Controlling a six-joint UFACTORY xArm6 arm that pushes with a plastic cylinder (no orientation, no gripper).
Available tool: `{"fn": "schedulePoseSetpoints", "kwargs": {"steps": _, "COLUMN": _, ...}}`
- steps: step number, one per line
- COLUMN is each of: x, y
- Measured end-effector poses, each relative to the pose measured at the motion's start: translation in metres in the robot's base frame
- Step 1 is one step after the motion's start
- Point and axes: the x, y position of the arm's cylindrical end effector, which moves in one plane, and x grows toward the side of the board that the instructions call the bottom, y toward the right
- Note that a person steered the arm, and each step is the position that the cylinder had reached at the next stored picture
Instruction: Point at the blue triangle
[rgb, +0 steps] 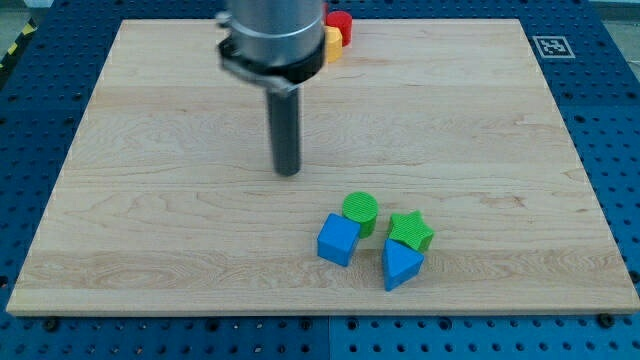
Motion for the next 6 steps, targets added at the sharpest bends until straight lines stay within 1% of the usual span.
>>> {"fn": "schedulePoseSetpoints", "kwargs": {"steps": 1, "x": 0.042, "y": -0.036}}
{"fn": "schedulePoseSetpoints", "kwargs": {"steps": 2, "x": 0.088, "y": -0.019}}
{"fn": "schedulePoseSetpoints", "kwargs": {"steps": 3, "x": 0.124, "y": 0.036}}
{"fn": "schedulePoseSetpoints", "kwargs": {"steps": 4, "x": 0.138, "y": 0.083}}
{"fn": "schedulePoseSetpoints", "kwargs": {"steps": 6, "x": 0.135, "y": 0.122}}
